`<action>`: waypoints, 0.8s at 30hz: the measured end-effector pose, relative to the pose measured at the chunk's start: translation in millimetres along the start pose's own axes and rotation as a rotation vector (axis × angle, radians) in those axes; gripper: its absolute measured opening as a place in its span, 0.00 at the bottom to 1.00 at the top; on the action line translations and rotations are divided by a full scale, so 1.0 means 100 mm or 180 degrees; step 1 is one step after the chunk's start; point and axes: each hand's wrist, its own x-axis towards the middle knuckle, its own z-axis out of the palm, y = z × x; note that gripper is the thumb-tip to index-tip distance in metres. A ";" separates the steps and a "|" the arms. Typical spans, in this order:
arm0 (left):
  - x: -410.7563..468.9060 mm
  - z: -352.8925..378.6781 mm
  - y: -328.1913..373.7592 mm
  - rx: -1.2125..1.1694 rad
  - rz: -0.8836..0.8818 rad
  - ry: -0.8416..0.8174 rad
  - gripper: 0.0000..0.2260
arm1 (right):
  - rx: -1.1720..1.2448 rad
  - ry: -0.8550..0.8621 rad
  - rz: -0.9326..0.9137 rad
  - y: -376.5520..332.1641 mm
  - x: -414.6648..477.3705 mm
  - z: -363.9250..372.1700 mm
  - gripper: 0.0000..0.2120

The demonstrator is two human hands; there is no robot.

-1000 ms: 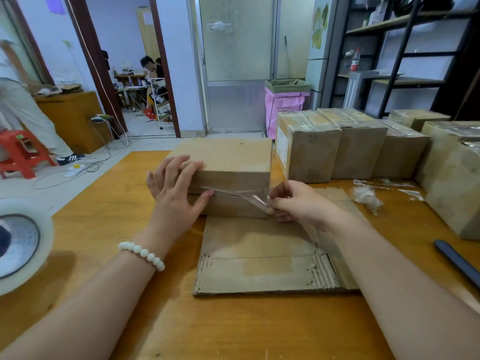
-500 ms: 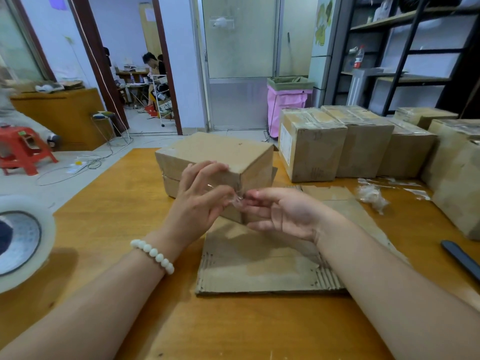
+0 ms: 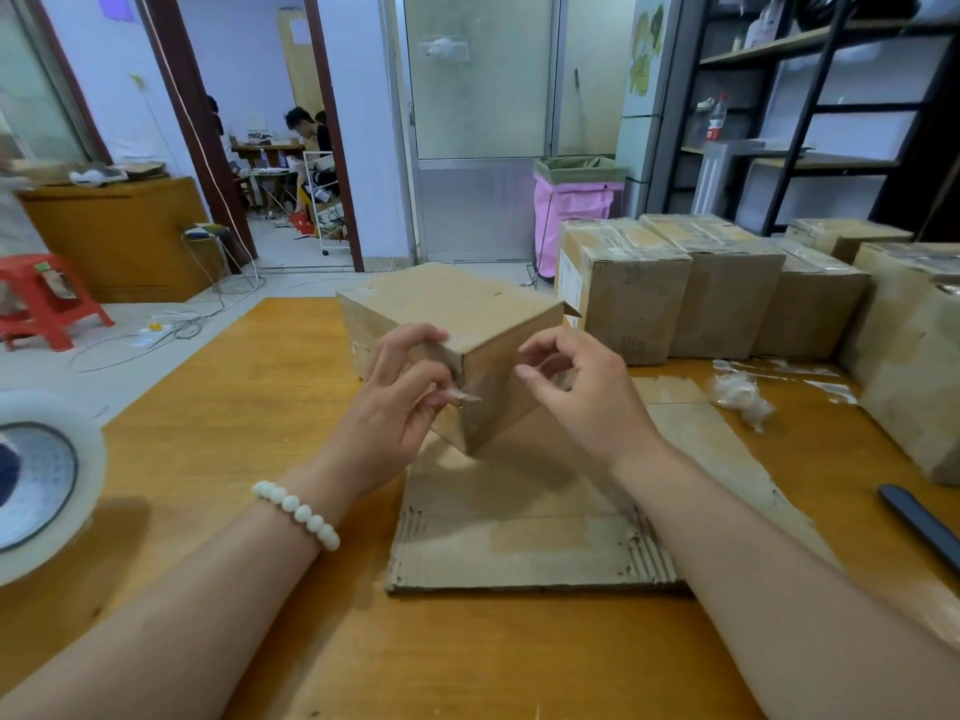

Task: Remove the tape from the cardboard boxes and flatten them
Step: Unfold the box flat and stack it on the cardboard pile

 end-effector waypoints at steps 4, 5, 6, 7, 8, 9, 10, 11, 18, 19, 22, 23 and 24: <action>0.00 0.00 -0.01 -0.0171 -0.0097 -0.0106 0.04 | -0.0437 -0.0285 -0.0876 0.03 -0.03 0.16 0.09; 0.00 -0.01 -0.02 -0.0214 -0.0120 -0.0130 0.02 | -0.0522 -0.0252 -0.1018 0.05 -0.04 0.19 0.09; 0.00 -0.02 -0.02 -0.0256 -0.0144 -0.0161 0.01 | -0.0538 -0.0195 -0.1104 0.06 -0.04 0.21 0.08; -0.01 -0.03 -0.01 -0.0296 -0.0171 -0.0195 0.01 | -0.0518 -0.0145 -0.1152 0.08 -0.03 0.21 0.07; -0.01 -0.03 0.00 -0.0332 -0.0205 -0.0230 0.01 | -0.0471 -0.0103 -0.1180 0.09 -0.02 0.22 0.07; 0.00 -0.04 0.01 -0.0367 -0.0246 -0.0264 0.01 | -0.0432 -0.0069 -0.1192 0.10 -0.02 0.22 0.06; 0.01 -0.04 0.02 -0.0397 -0.0280 -0.0286 0.02 | -0.0420 -0.0032 -0.1208 0.11 -0.01 0.24 0.06; 0.01 -0.04 0.04 -0.0421 -0.0291 -0.0287 0.02 | -0.0446 0.0007 -0.1249 0.10 -0.01 0.25 0.06; 0.01 -0.04 0.08 -0.0480 -0.0194 -0.0236 0.01 | -0.0888 0.0433 -0.1980 0.07 -0.02 0.24 0.10; 0.01 -0.04 0.08 -0.0491 -0.0203 -0.0226 0.02 | -0.0977 0.0422 -0.2077 0.06 -0.01 0.24 0.12; 0.00 -0.03 0.07 -0.0516 -0.0213 -0.0187 0.02 | -0.1233 0.0360 -0.2211 0.04 -0.01 0.24 0.16; -0.01 -0.03 0.08 -0.0519 -0.0215 -0.0173 0.02 | -0.1316 0.0353 -0.2218 0.04 -0.01 0.25 0.16; -0.01 -0.03 0.08 -0.0529 -0.0212 -0.0149 0.02 | -0.1382 0.0339 -0.2223 0.04 -0.01 0.25 0.15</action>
